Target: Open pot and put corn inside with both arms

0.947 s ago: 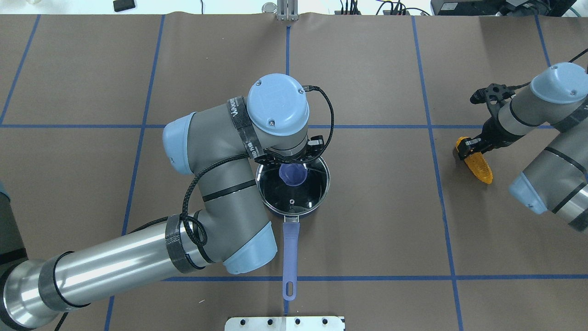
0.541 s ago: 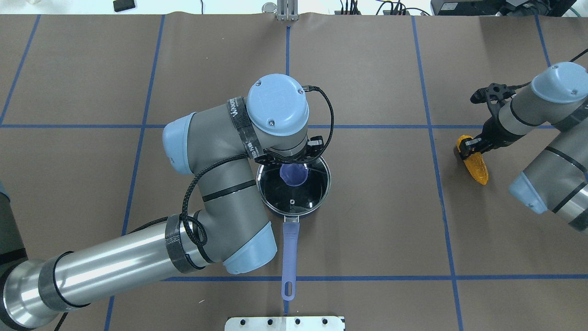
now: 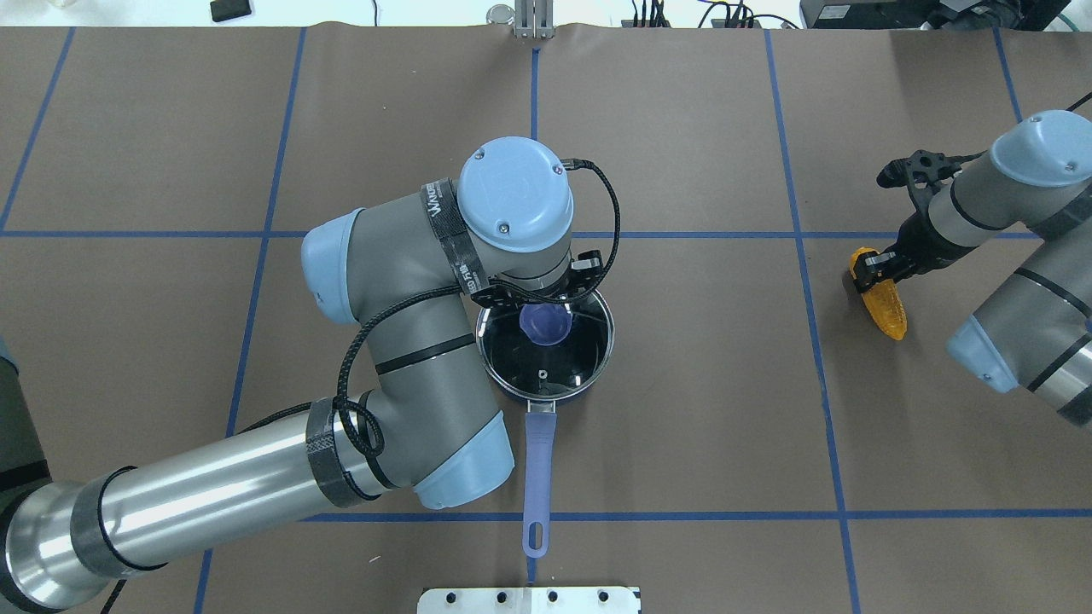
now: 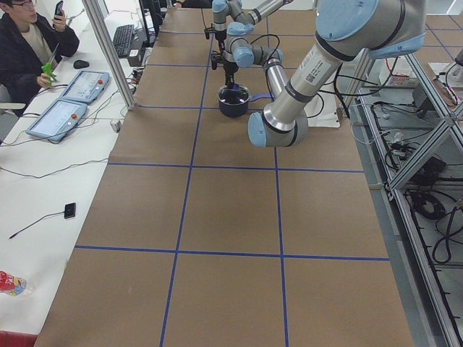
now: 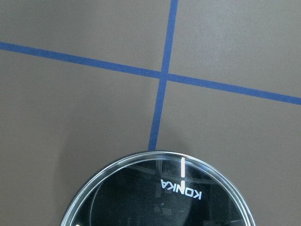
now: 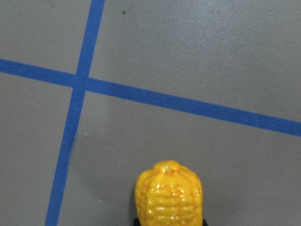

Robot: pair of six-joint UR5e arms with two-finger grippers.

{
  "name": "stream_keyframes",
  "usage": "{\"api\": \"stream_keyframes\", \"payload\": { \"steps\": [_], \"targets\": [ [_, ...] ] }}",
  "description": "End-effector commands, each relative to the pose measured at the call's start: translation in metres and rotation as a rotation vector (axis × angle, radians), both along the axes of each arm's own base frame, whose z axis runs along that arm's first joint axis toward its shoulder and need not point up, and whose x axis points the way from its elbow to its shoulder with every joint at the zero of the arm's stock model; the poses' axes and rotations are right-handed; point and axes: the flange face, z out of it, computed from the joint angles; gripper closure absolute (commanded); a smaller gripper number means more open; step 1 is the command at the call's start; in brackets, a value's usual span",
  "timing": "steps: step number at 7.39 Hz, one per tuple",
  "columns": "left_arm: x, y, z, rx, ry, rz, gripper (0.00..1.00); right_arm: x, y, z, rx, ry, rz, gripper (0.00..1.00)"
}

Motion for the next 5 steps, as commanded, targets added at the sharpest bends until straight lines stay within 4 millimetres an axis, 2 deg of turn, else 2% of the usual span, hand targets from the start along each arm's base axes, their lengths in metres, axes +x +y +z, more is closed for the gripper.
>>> {"api": "stream_keyframes", "payload": {
  "steps": [1,4,5],
  "targets": [
    [-0.002,0.001,0.003,-0.002,-0.003,0.001,0.14,0.002,-0.006,-0.007,-0.011,-0.011,0.013,1.0],
    [0.0,0.004,0.012,-0.009,-0.013,0.004,0.14,0.014,-0.018,-0.016,-0.023,-0.029,0.038,1.0],
    [0.0,0.005,0.012,-0.008,-0.012,0.006,0.17,0.017,-0.032,-0.031,-0.04,-0.029,0.049,1.0]
  ]
}}
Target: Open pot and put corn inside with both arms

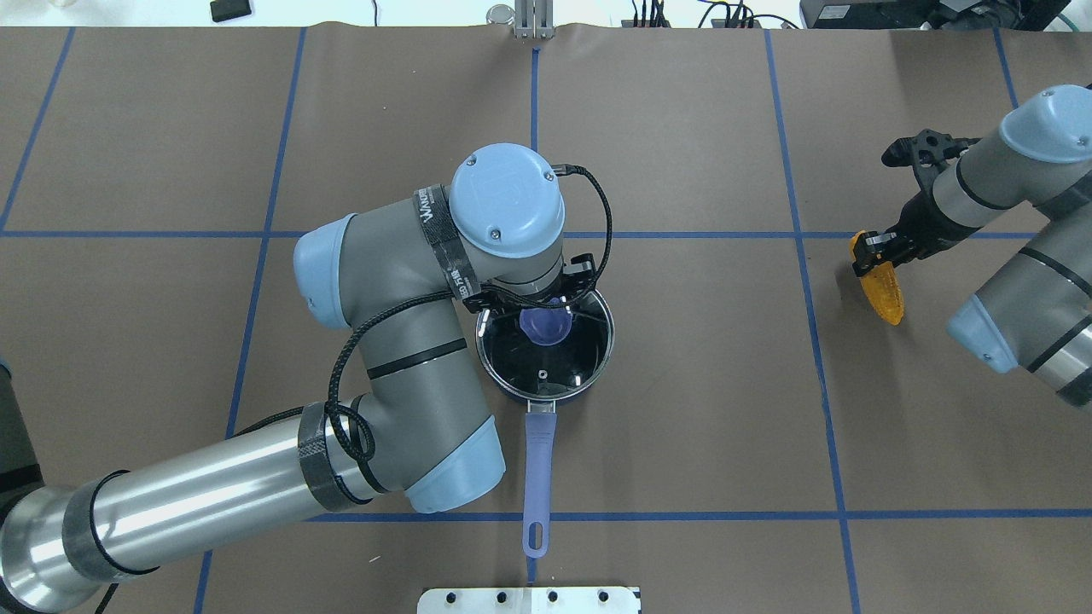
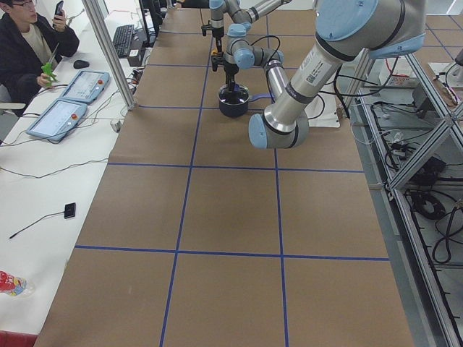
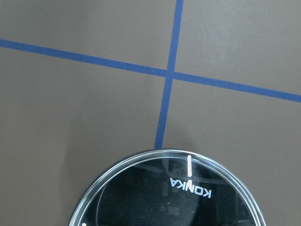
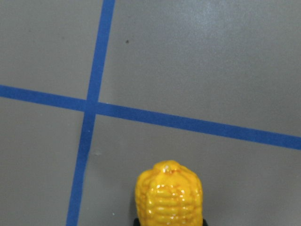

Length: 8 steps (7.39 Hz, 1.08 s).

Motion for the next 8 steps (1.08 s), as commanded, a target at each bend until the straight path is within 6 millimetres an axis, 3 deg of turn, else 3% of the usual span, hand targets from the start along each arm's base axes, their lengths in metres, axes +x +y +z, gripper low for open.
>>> {"api": "stream_keyframes", "payload": {
  "steps": [1,3,5,8],
  "targets": [
    [0.0,0.002,0.0,-0.003,0.003,0.005,0.23,0.005,-0.027,-0.031,-0.036,0.003,0.023,1.0],
    [-0.002,0.006,-0.003,-0.014,0.019,0.024,0.31,0.022,-0.038,-0.042,-0.056,-0.032,0.035,1.0],
    [-0.001,0.007,-0.003,-0.016,0.018,0.025,0.33,0.025,-0.04,-0.043,-0.057,-0.035,0.039,1.0],
    [0.0,0.009,0.0,-0.027,0.017,0.037,0.44,0.026,-0.042,-0.043,-0.058,-0.034,0.042,1.0]
  ]
}}
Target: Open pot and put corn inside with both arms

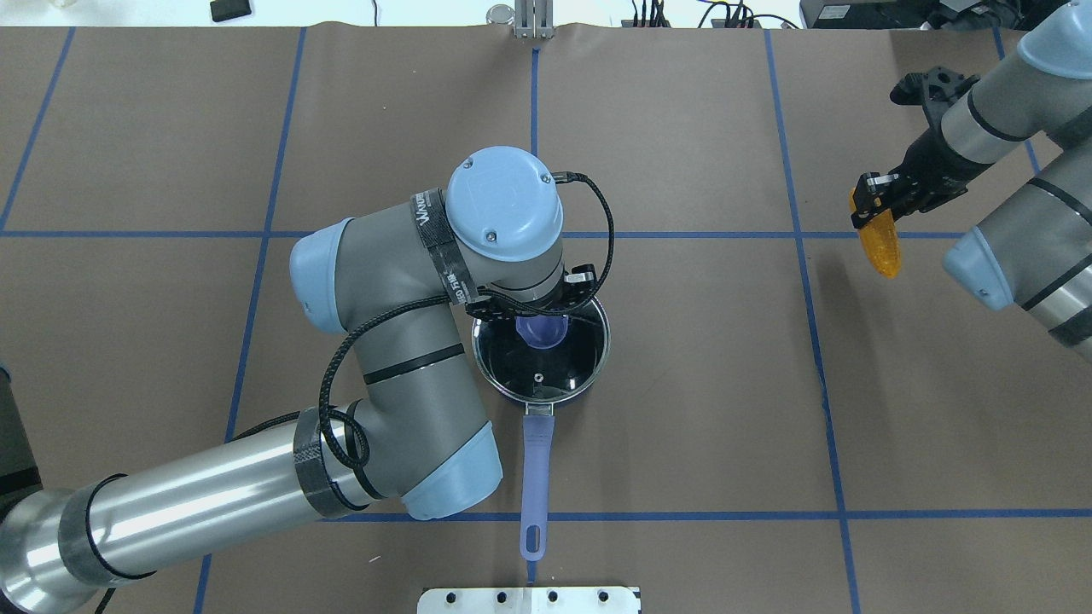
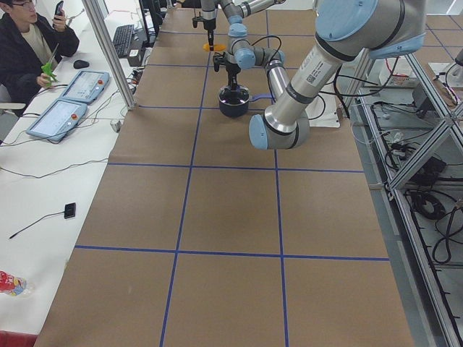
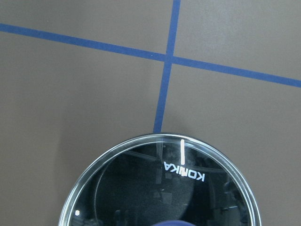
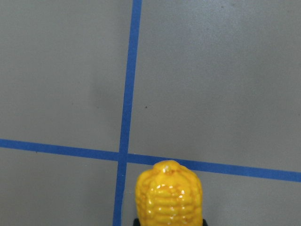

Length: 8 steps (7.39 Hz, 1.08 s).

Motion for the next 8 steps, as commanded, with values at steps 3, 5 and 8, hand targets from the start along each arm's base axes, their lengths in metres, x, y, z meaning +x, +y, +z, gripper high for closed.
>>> {"api": "stream_keyframes", "payload": {
  "steps": [3,5,8],
  "targets": [
    [-0.002,0.005,-0.002,-0.01,0.013,0.021,0.49,-0.001,-0.001,0.001,0.0,0.003,0.0,1.0],
    [-0.016,0.014,-0.014,-0.022,0.021,0.04,0.51,-0.001,-0.001,0.0,0.0,0.003,0.001,1.0],
    [-0.03,0.015,-0.018,0.001,0.006,0.056,0.51,-0.004,-0.005,-0.008,-0.005,0.006,0.002,1.0]
  ]
}}
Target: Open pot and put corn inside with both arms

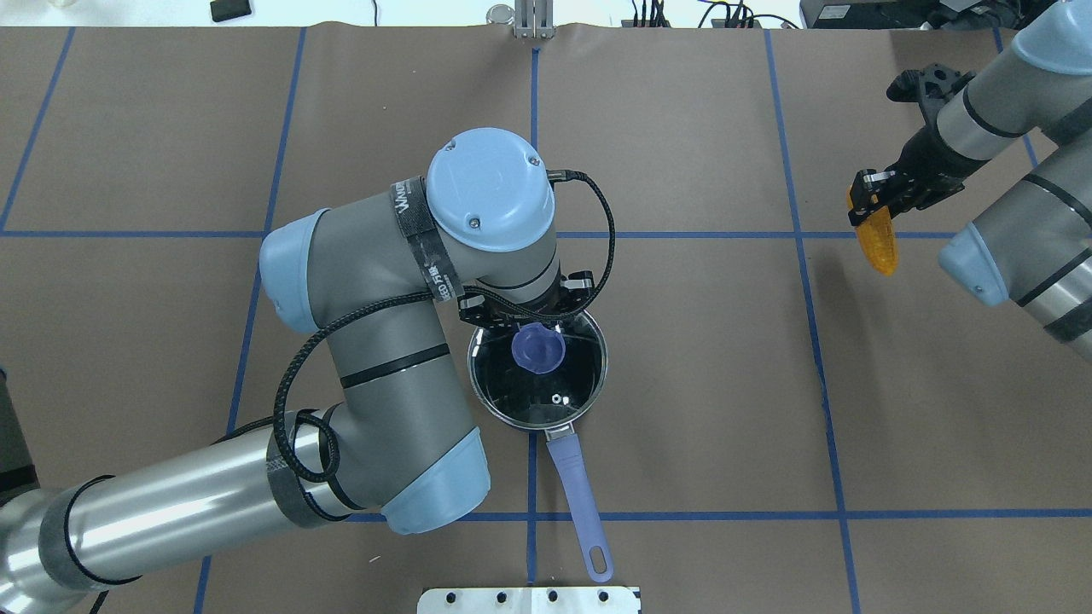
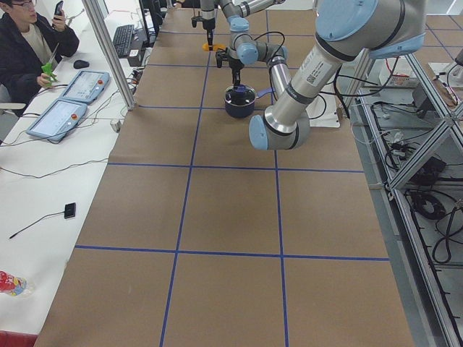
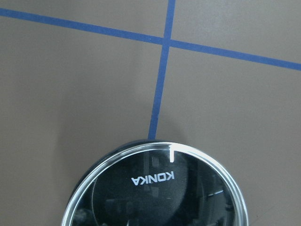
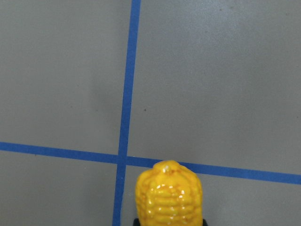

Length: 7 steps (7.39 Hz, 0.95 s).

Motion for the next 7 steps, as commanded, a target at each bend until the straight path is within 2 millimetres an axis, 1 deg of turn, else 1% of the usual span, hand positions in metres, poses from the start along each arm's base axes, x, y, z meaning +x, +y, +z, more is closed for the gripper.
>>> {"api": "stream_keyframes", "payload": {
  "steps": [1,2,3,5,7],
  "targets": [
    [-0.001,0.0,0.002,0.005,-0.011,0.006,0.5,0.0,-0.002,-0.003,-0.002,0.001,0.002,1.0],
    [0.001,0.0,0.007,0.001,-0.018,0.008,0.26,0.0,-0.002,-0.003,-0.002,0.001,0.002,1.0],
    [0.001,0.002,0.006,0.005,-0.015,0.009,0.14,0.0,-0.002,-0.003,-0.002,0.001,0.002,1.0],
    [0.001,0.004,0.001,0.011,-0.007,0.013,0.05,0.0,-0.002,-0.004,0.0,-0.001,0.001,1.0],
    [0.01,0.012,0.005,0.033,-0.019,0.047,0.03,0.0,-0.002,-0.004,0.0,-0.001,0.001,1.0]
  ]
}}
